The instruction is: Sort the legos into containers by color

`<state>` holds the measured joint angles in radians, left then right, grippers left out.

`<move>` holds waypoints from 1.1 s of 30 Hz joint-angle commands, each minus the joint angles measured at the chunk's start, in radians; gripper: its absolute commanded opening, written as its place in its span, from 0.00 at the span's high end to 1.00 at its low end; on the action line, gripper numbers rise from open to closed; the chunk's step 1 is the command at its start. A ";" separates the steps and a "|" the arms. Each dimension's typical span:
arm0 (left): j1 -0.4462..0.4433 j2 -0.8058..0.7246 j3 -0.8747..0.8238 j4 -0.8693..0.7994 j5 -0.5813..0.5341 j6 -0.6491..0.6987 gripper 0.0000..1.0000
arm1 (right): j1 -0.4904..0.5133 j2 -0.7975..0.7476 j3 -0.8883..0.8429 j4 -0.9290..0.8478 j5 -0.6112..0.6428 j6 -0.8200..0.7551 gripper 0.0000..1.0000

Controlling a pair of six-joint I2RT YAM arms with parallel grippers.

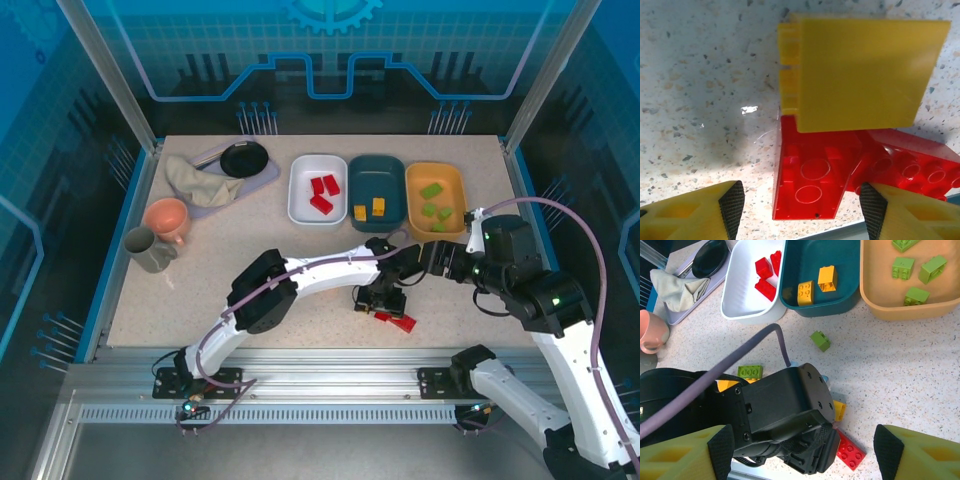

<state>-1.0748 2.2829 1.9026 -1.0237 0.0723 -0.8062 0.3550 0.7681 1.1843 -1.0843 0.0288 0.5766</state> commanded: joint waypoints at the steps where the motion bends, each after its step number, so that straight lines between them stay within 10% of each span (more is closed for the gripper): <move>1: -0.002 0.025 0.039 -0.043 -0.044 0.042 0.34 | 0.013 0.003 0.006 0.004 -0.020 0.004 0.24; 11: 0.027 0.012 -0.005 -0.039 -0.081 0.051 0.52 | 0.012 0.020 -0.003 0.024 -0.029 0.021 0.26; 25: 0.059 0.006 -0.080 -0.028 -0.056 0.016 0.45 | 0.013 0.045 -0.001 0.047 -0.046 0.010 0.26; 33: 0.070 -0.038 -0.100 0.003 -0.109 -0.003 0.66 | 0.015 0.021 -0.021 0.058 -0.095 -0.016 0.26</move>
<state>-1.0077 2.2803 1.8309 -1.0489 -0.0216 -0.8001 0.3553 0.8078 1.1763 -1.0386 -0.0311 0.5789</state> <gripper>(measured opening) 0.356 0.740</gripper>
